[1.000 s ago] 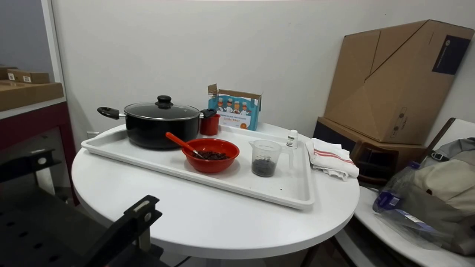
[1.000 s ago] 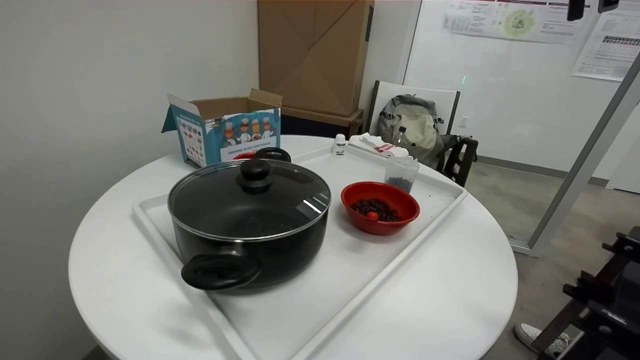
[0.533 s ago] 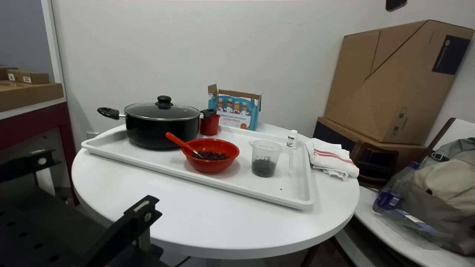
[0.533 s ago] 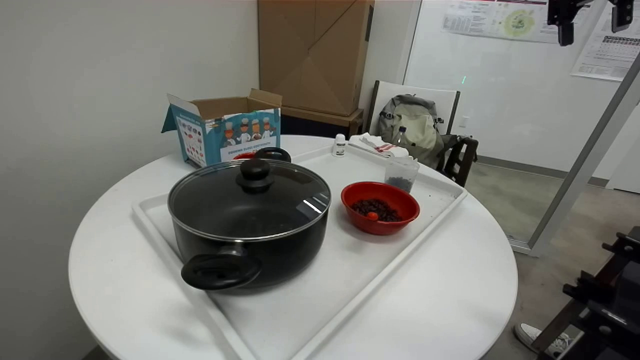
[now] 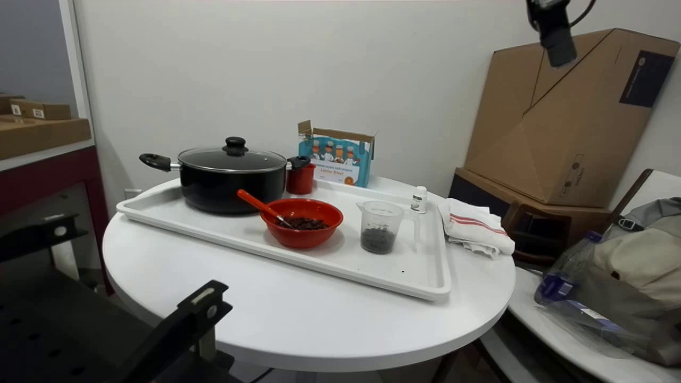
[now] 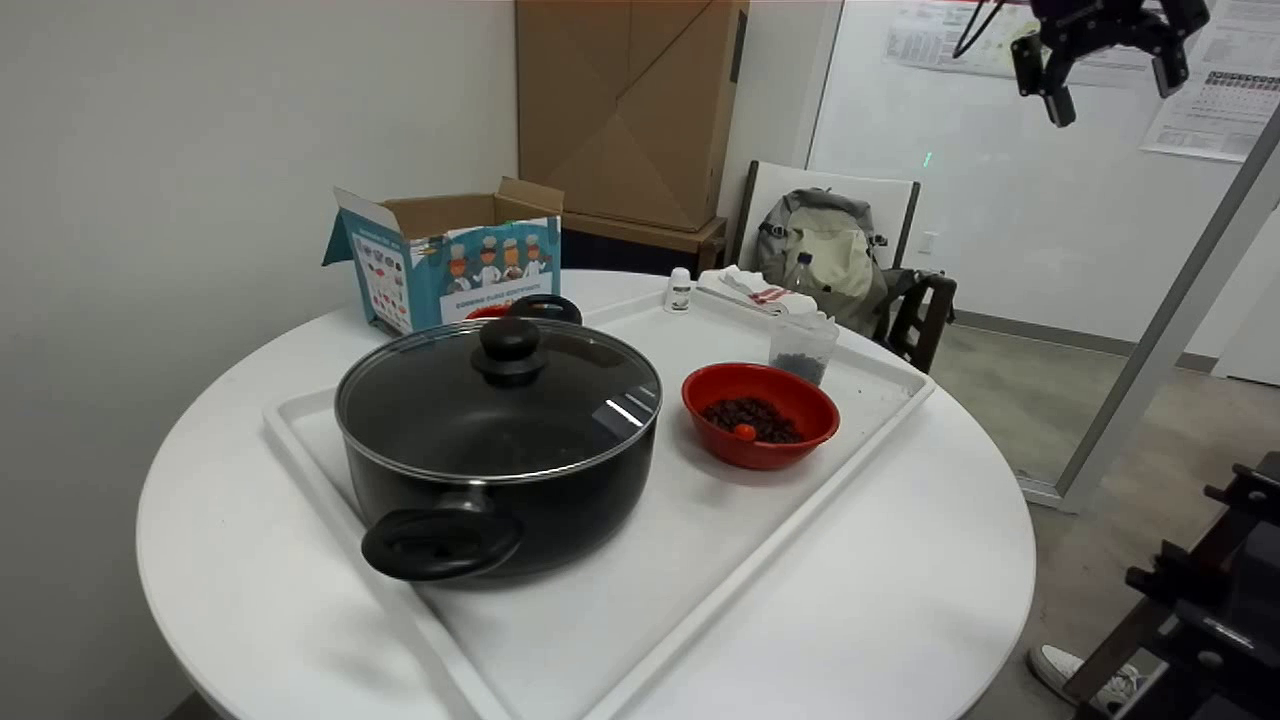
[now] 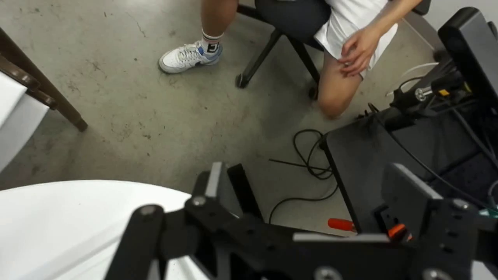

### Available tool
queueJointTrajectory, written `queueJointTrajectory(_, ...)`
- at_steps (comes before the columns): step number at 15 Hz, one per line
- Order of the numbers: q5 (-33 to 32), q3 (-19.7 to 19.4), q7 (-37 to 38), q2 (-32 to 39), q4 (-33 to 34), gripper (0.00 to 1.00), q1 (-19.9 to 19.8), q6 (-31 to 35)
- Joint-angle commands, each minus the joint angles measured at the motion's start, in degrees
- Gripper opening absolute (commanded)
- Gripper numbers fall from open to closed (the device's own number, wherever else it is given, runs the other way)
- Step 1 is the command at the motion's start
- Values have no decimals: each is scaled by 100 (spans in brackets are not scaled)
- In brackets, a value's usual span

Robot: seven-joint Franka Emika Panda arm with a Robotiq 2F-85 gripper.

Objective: Pour some of the contents of the jug into the bowl

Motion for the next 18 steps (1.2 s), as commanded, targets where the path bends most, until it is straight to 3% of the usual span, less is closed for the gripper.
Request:
queueJointTrajectory(1, -410, 349, -58, 87, 239, 100, 125, 32)
queueJointTrajectory(8, -278, 696, -834, -155, 98, 100, 68, 1210)
queueJointTrajectory(14, 1003, 609, -2945, 57, -99, 100, -461, 2849)
queueJointTrajectory(18, 2206, 721, -4631, 472, 72, 100, -759, 2887)
